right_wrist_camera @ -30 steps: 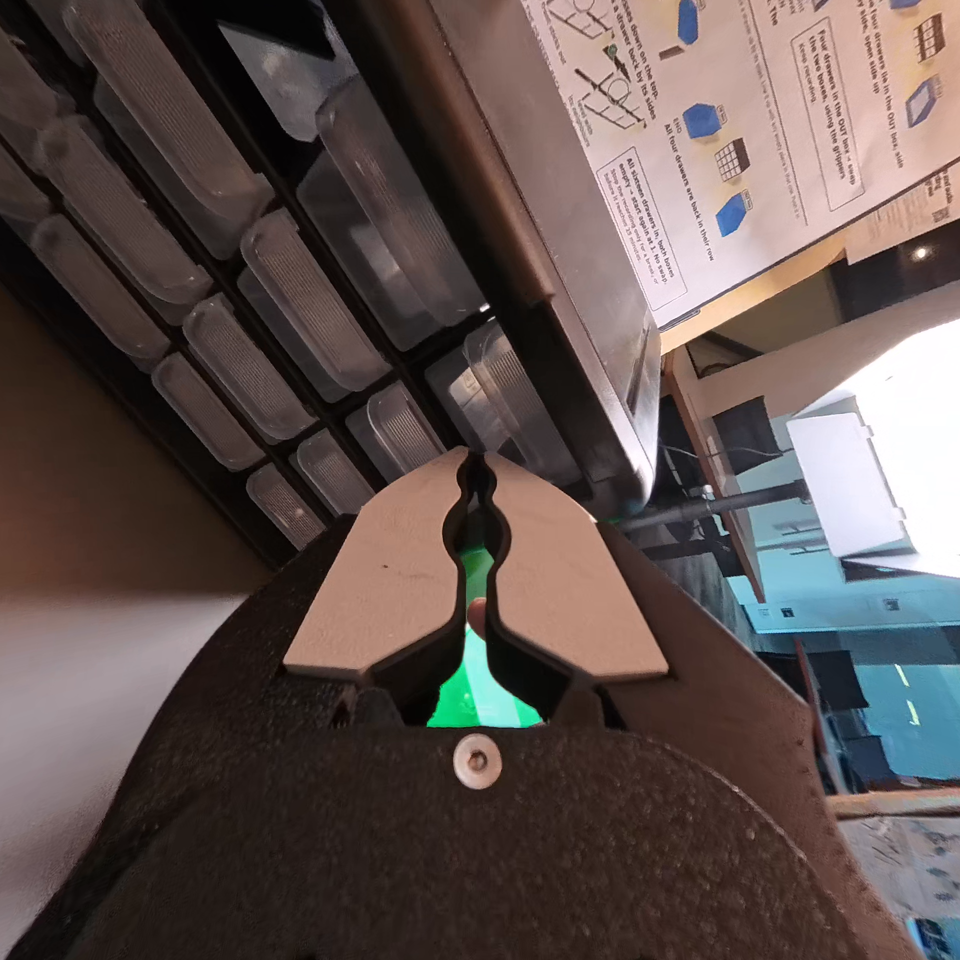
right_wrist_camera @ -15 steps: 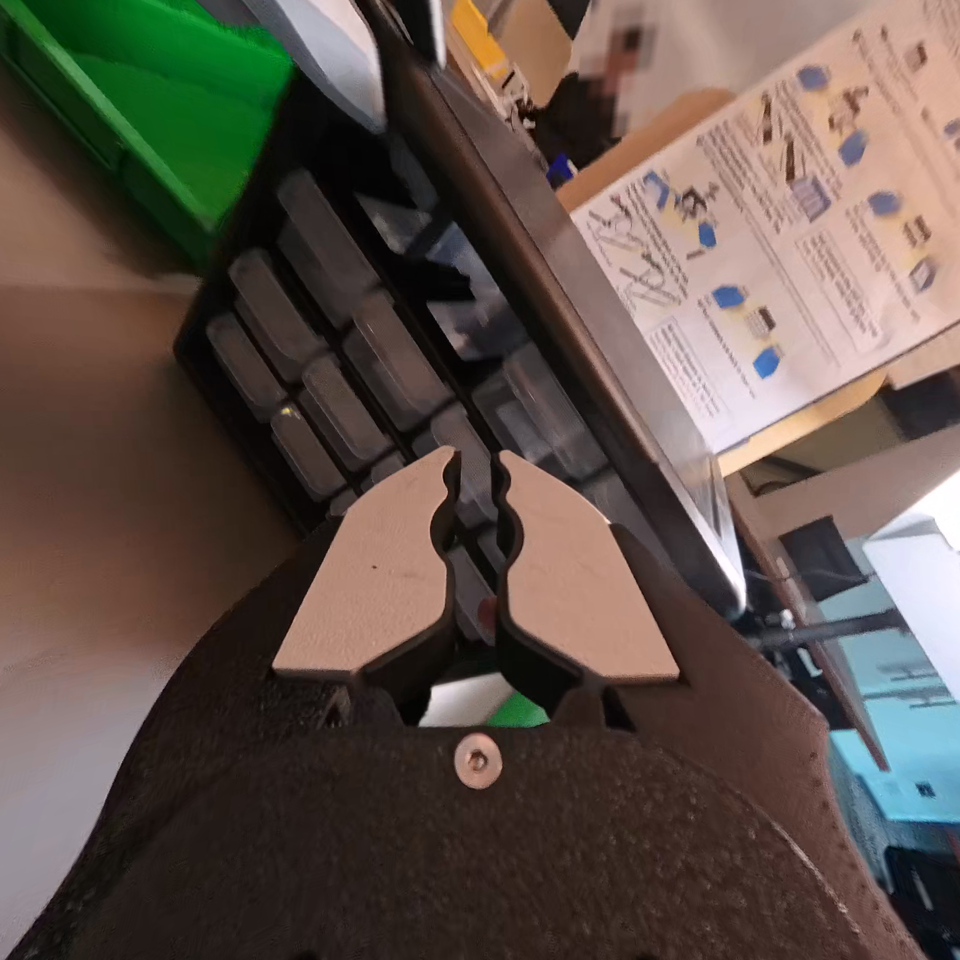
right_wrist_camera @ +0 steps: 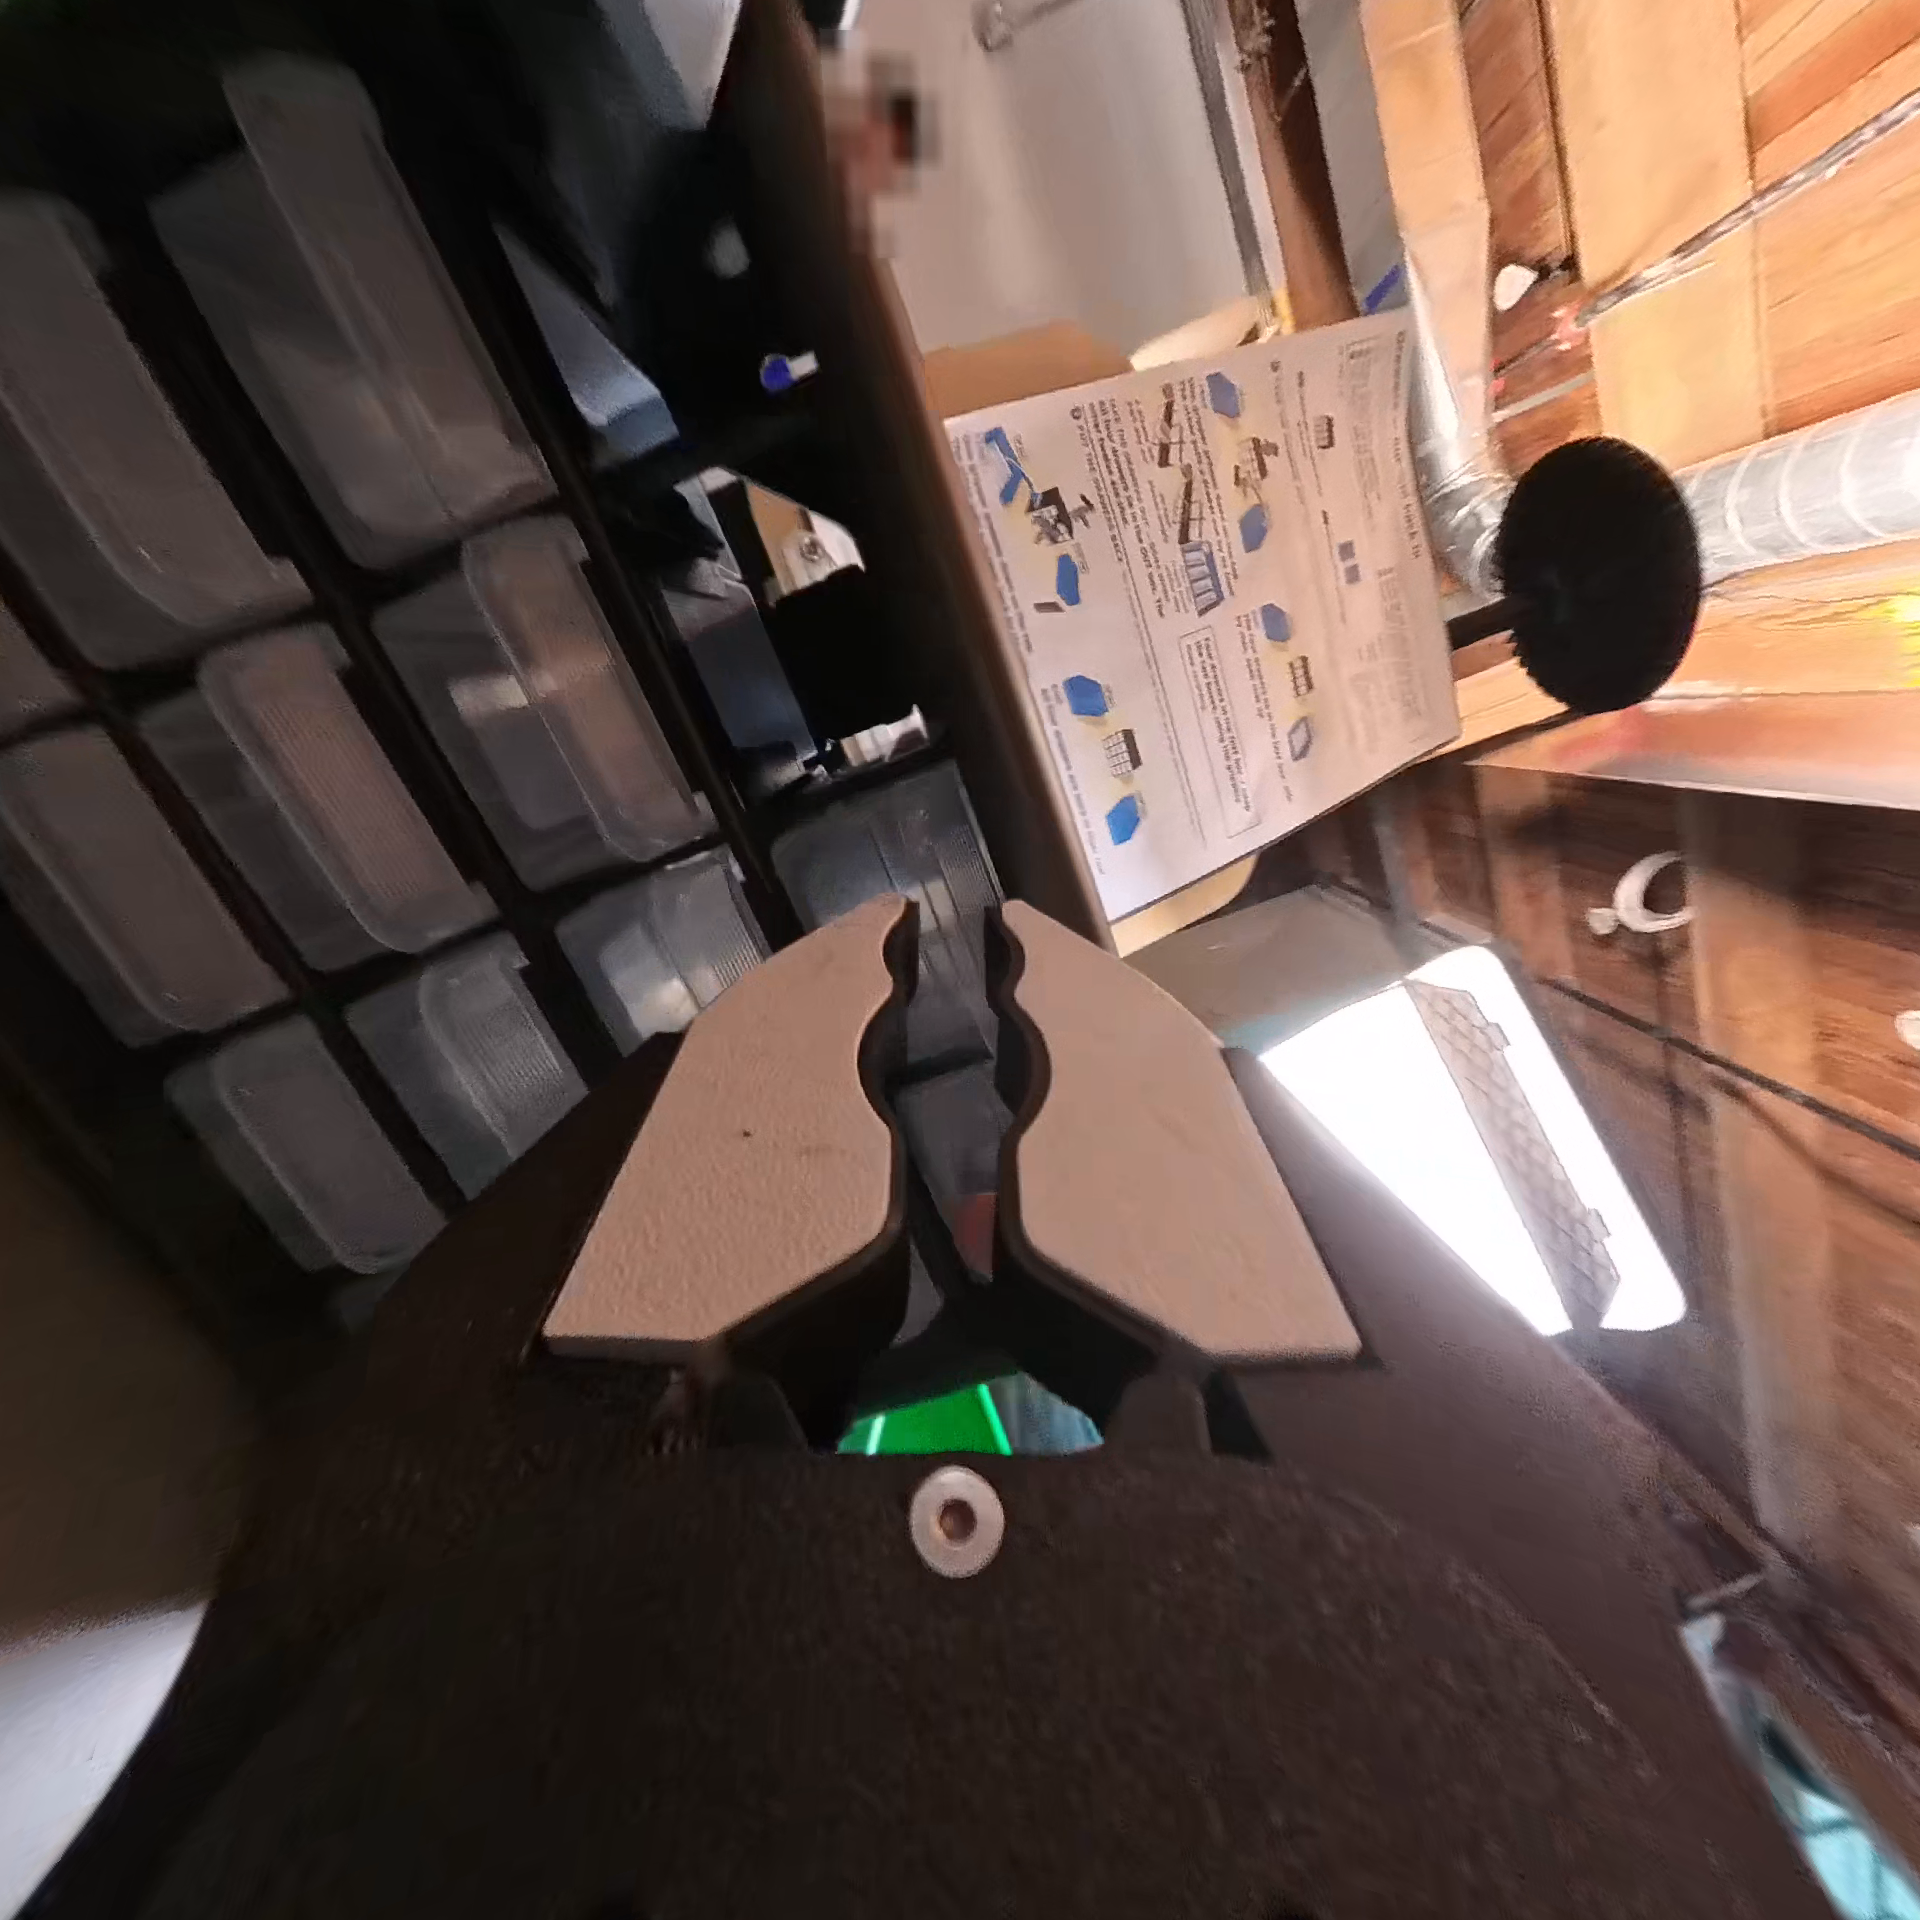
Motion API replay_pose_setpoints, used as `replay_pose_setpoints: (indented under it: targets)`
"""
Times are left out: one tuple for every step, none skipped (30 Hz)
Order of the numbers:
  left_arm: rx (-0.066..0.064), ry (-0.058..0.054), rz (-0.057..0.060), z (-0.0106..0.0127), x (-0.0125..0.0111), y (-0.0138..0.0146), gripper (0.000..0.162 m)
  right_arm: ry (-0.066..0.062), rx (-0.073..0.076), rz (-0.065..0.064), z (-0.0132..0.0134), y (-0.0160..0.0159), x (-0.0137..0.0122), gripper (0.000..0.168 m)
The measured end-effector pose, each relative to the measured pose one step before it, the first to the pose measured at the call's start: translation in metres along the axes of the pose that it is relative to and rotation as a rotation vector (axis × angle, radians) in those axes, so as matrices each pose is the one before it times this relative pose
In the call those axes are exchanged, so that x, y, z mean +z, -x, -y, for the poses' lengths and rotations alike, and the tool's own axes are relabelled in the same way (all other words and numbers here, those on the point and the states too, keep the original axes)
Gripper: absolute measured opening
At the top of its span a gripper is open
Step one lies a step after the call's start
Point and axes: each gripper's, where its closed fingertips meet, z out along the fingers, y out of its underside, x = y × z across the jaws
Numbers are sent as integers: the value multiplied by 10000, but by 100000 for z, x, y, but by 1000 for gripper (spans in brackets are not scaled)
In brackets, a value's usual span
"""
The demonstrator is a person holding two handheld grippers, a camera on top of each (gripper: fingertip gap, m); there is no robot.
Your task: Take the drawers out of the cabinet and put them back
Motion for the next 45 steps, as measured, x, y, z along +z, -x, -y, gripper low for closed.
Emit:
replay_pose_setpoints:
  targets:
    - [3, -47, -11, 3, -10, -7, 32, -132, -271, -212, -22, -48, 84, 10]
    - [-58, -42, -30, 13, -2, -2, 32, -76, -288, -204, -6, -36, 80, 8]
    - [-61, -30, -29, 12, -1, 3, 32, -47, -237, -138, 19, 17, 94, 8]
    - [-8, -20, -5, -7, -2, 8, 32, -68, -176, -95, 80, 26, 75, 7]
    - [7, -6, 4, 0, 7, 5, 32, -50, -149, -70, 43, -3, 40, 7]
    - [3, 3, -6, -4, -2, -6, 32, -30, -73, -34, -8, -22, -24, 7]
    - [13, 3, -3, 3, -6, -7, 32, -16, -5, -21, 13, -54, -100, 6]
    - [3, -5, 5, -7, -6, 4, 32, -41, 1, -13, 92, -63, -205, 6]
    - [-10, -9, -1, 6, 2, -2, 32, -39, -11, -40, 132, -60, -277, 6]
    - [-12, -6, -8, -5, 11, 5, 32, -80, -24, -54, 192, -56, -354, 6]
    - [-8, -6, -6, 3, 0, 11, 32, -42, -20, -25, 171, -17, -400, 6]
    - [-8, -9, -6, -1, -3, -1, 32, -5, -3, 0, 164, -47, -466, 6]
    - [-21, -12, -6, 3, 7, -5, 32, -11, 55, 11, 192, -63, -528, 6]
    - [-27, -15, -1, -6, -1, -6, 32, -28, 76, 8, 242, -85, -557, 6]
    - [-23, -14, 3, 6, 0, 1, 32, -28, 50, 15, 244, -26, -537, 6]
    - [-19, -9, 1, -2, 5, -10, 32, -11, 18, 29, 177, 37, -438, 6]
    - [-23, -7, 1, 5, -8, 4, 32, 81, -9, 39, -33, 50, -264, 7]
    - [-28, -10, 2, 1, 6, 2, 32, 4, -2, 34, -7, -12, -219, 7]
    - [-27, -13, -1, -1, -5, -1, 32, -167, 34, -31, 187, -169, -246, 7]
    - [-27, -12, -3, 3, -1, -11, 32, -185, 65, 5, 235, -191, -230, 7]
    - [-22, -11, -3, -3, -7, 0, 32, -92, 96, 104, 133, -75, -127, 8]
    - [-17, -10, -5, 10, -5, -1, 32, 25, 88, 172, -78, 48, 49, 10]
    - [-20, -9, -10, 7, 10, 2, 32, 98, 24, 204, -206, 106, 165, 15]
    - [-20, -10, -11, 3, -11, -4, 32, 128, -17, 169, -248, 84, 188, 20]
    - [-12, -9, -6, 1, -3, -3, 32, 32, -23, 122, -103, 40, 185, 22]
    - [-5, -3, -1, 3, 2, -5, 32, 8, -47, 113, -45, 84, 163, 23]
    - [1, 5, 2, 1, -7, 8, 32, 77, -55, 110, -107, 131, 209, 23]
    - [5, 6, 2, 4, -3, -12, 32, 149, -44, 98, -196, 151, 246, 25]
    - [1, 1, 0, -2, -1, 1, 32, 138, -18, 130, -181, 216, 239, 26]
    - [-7, -5, -2, 1, -1, 0, 32, 64, 40, 36, -86, 90, 156, 27]
    - [-9, -7, -5, -2, -5, 1, 32, -15, 25, -4, 41, 33, 62, 27]
    - [-6, -6, -5, 10, -4, 1, 32, 1, -15, -30, 18, -21, 50, 27]
    - [-1, -4, -4, -1, 7, 6, 32, 34, -49, -27, -55, -64, 100, 27]
    - [-2, -6, -7, 9, 4, 7, 32, 62, -59, -59, -116, -166, 142, 24]
    - [-9, -9, -11, -1, 5, -2, 32, 88, -62, -129, -155, -309, 139, 16]
    - [-11, -9, -8, 9, -6, -1, 32, 44, -99, -27, -69, -172, 75, 14]
    - [-1, -3, -2, -10, -8, -8, 32, 3, -97, 2, 58, -98, -48, 13]
    - [7, 7, 3, -3, 0, 3, 32, -65, -84, -74, 204, -143, -210, 12]
    - [8, 8, 7, 1, 4, 1, 32, -98, -107, -69, 282, -70, -316, 11]
    - [6, 5, 4, 0, 2, 2, 32, -67, -114, -66, 221, 8, -387, 11]
    - [1, 4, 0, 9, -1, 0, 32, -17, -82, -68, 112, 43, -430, 11]
    - [2, 3, 3, 2, 3, -1, 32, -16, -47, -67, 60, 27, -524, 11]
    - [6, 2, 6, -6, 6, 1, 32, -56, 23, -72, 87, -30, -571, 11]
    - [7, 5, 1, 0, 2, -1, 32, -64, 61, -57, 86, -40, -561, 11]
    - [7, 6, -3, 0, 1, 11, 32, -64, 36, -21, 89, -7, -430, 11]
